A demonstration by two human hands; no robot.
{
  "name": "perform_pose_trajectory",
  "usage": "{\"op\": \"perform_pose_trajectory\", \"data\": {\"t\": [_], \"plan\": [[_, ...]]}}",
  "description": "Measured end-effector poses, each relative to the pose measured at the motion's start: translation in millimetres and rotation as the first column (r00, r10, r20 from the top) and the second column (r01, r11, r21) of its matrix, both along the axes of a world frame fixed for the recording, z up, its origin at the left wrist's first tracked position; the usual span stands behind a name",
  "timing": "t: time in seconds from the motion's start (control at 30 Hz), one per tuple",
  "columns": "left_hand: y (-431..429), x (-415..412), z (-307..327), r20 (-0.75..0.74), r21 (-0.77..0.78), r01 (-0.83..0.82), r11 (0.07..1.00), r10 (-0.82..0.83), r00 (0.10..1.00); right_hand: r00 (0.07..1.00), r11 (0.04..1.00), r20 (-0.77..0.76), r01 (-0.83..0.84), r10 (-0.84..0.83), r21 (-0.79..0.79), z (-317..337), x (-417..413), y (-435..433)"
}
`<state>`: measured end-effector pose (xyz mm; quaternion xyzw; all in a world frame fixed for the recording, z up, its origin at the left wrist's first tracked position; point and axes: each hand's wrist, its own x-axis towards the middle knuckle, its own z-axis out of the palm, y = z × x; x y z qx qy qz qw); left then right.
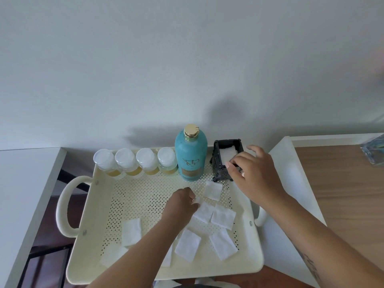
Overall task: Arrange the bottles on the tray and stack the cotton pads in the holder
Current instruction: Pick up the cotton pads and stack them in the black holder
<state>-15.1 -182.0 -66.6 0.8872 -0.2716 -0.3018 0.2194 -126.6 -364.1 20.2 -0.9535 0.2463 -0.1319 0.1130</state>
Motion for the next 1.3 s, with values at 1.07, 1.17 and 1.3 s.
{"op": "perform_pose_trajectory", "data": {"t": [1.07, 1.17, 1.3], "plan": [[22, 15, 66, -0.344, -0.431, -0.273, 0.860, 0.123, 0.931, 0.997, 0.999, 0.072, -0.032, 0.032, -0.010, 6, -2, 8], [20, 15, 78, -0.306, -0.480, -0.248, 0.842, 0.104, 0.946, 0.971, 0.998, 0.237, -0.018, 0.031, -0.059, 14, -8, 21], [15, 13, 92, -0.265, -0.535, -0.226, 0.814, 0.092, 0.960, 0.967, 0.987, 0.218, -0.150, 0.133, 0.061, 22, -13, 39]]}}
